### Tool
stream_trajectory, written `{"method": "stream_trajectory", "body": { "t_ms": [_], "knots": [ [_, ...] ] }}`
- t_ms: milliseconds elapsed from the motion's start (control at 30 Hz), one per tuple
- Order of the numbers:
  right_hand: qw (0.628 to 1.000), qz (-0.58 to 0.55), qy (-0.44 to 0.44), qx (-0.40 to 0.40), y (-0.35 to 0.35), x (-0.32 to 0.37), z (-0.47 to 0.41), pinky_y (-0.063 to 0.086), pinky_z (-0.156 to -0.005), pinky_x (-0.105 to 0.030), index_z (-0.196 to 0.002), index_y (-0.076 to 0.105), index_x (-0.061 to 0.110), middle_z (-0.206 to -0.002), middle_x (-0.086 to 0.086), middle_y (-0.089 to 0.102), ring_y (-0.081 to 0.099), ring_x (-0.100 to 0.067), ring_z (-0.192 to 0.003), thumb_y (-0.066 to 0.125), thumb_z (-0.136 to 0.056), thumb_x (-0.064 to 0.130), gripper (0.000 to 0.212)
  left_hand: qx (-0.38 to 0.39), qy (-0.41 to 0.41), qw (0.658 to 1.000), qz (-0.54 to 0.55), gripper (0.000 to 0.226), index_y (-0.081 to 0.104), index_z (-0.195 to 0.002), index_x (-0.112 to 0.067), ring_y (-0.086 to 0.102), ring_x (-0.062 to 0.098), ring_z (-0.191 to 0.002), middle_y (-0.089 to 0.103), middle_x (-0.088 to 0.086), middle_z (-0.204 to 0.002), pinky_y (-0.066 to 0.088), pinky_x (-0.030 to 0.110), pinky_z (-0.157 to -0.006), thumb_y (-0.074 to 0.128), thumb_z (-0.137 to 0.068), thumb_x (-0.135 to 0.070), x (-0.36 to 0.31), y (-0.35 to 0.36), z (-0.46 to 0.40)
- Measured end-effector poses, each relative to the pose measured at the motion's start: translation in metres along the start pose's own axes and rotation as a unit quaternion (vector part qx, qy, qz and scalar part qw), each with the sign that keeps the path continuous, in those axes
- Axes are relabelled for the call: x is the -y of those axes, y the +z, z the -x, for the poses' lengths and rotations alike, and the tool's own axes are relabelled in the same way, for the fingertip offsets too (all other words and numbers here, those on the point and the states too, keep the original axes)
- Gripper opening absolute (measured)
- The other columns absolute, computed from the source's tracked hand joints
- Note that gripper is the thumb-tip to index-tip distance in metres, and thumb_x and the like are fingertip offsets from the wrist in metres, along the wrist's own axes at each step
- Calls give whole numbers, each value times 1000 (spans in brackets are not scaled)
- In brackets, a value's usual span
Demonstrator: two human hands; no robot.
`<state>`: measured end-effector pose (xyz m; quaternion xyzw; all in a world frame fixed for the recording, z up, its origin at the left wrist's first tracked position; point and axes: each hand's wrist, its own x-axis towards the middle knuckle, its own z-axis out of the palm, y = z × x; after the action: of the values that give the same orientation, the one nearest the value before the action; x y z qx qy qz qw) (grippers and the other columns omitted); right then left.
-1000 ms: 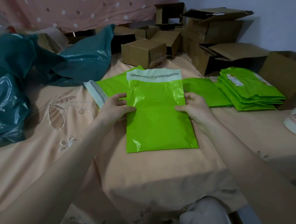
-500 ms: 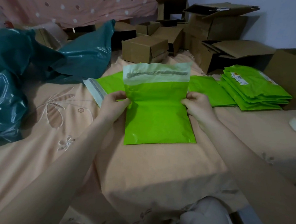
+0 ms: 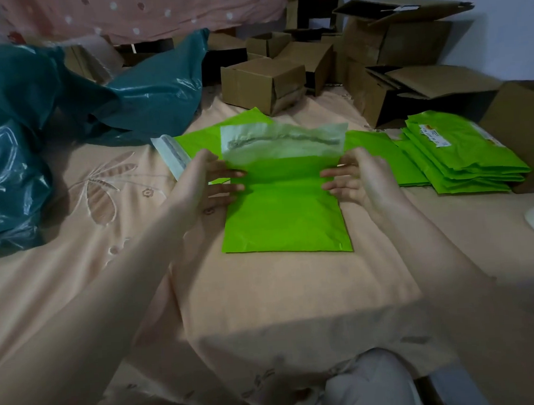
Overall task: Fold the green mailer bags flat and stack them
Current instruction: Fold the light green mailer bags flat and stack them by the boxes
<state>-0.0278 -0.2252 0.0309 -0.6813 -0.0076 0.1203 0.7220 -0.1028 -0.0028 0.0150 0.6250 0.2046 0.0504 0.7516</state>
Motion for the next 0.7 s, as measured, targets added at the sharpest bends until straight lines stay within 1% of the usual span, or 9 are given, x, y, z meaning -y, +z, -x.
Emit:
{"method": "stream_trajectory", "body": {
  "t_ms": [100,200,233,300,367,433,533,600,700],
  "knots": [
    [999,5,31,12,-2,-1,8,47,-41,-18,-83,59,6,-76,-9,60,62,-16,-40,42,-96,33,35,-1,5,999,-33,34,64,-95,-15,68,11,-66,67,-3,-88,52,26,-67,38,-93,-37,4,-1,4],
    [999,21,47,14,-1,-3,18,51,-43,-22,-100,62,5,-72,-9,56,63,-18,-43,52,-92,39,36,0,24,997,-79,15,70,-88,-20,69,12,-75,69,-3,-87,53,27,-85,57,-89,-26,6,0,10],
    [998,28,44,20,0,-3,21,53,-45,-23,-101,62,8,-75,-9,59,63,-18,-44,55,-91,37,31,6,28,996,-88,11,71,-89,-21,68,11,-75,70,-3,-82,52,26,-87,60,-87,-22,7,0,12],
    [997,60,30,40,1,-5,26,54,-48,-24,-108,60,11,-95,-9,63,65,-17,-49,62,-89,26,24,23,43,992,-113,17,70,-98,-23,64,8,-74,68,-6,-73,50,23,-87,61,-87,-15,8,2,14],
    [994,92,17,52,2,-7,28,54,-53,-22,-131,48,10,-108,-9,61,64,-19,-60,63,-87,13,46,30,58,989,-132,28,66,-109,-26,60,8,-80,67,-7,-84,48,20,-84,60,-86,-11,8,4,15],
    [990,127,-7,55,4,-9,28,51,-57,-21,-142,35,9,-101,-2,60,60,-17,-71,62,-86,3,63,20,62,986,-152,35,63,-115,-30,59,11,-92,64,-3,-105,47,21,-86,63,-85,-13,8,4,13],
    [983,174,-24,59,4,-13,28,44,-56,-16,-143,34,9,-82,5,55,50,-9,-62,61,-83,-4,67,4,63,984,-165,42,61,-119,-34,60,16,-101,63,2,-118,46,28,-94,66,-81,-18,9,2,10],
    [981,186,-21,60,2,-15,29,41,-49,-9,-142,35,7,-85,0,57,46,-7,-58,60,-81,-8,67,16,64,984,-165,48,58,-125,-32,59,16,-102,62,4,-120,45,26,-94,68,-79,-20,10,1,11],
    [977,204,-27,55,-1,-16,33,37,-43,-8,-142,36,3,-98,-9,56,44,-8,-57,60,-79,-12,69,38,60,980,-186,68,53,-130,-30,57,16,-113,60,2,-126,42,30,-103,71,-65,-25,11,-3,16]
  ]
}}
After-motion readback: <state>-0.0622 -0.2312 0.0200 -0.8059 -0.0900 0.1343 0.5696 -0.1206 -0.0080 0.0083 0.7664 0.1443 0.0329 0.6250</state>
